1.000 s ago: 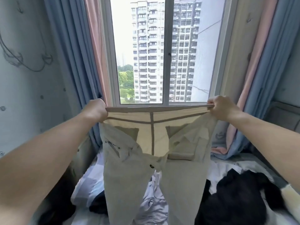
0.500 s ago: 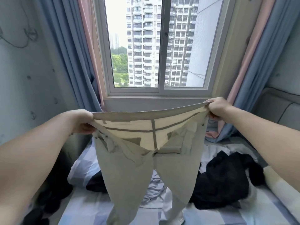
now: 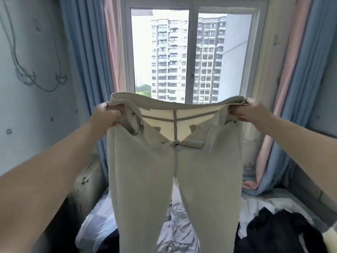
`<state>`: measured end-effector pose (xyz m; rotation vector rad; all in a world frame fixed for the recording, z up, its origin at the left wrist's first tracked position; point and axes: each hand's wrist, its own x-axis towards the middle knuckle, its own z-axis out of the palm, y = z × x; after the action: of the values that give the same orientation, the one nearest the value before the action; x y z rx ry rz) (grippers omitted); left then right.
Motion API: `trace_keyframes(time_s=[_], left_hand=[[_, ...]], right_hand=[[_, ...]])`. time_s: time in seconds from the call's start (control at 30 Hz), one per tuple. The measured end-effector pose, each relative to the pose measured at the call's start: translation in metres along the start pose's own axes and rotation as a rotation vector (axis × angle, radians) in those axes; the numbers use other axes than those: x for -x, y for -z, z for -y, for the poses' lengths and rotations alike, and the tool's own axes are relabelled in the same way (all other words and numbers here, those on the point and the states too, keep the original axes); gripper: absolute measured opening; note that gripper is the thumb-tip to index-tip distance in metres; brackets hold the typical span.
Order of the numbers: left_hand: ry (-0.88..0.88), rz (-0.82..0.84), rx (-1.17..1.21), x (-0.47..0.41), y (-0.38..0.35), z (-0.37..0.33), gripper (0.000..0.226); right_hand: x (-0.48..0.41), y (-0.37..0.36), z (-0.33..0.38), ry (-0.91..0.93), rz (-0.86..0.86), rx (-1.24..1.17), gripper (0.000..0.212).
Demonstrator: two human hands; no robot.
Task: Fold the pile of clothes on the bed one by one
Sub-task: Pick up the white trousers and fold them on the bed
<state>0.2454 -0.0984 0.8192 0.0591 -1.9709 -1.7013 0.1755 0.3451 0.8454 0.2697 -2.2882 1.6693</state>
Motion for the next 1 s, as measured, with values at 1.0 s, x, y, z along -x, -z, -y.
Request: trace_keyframes(time_s=[1.0], left_hand=[[0.101,0.176,0.311,0.018,-0.092,-0.164,0.018]], right_hand=[[0.037,-0.045,0.196,-0.072,0.265,-0.355,0.016]])
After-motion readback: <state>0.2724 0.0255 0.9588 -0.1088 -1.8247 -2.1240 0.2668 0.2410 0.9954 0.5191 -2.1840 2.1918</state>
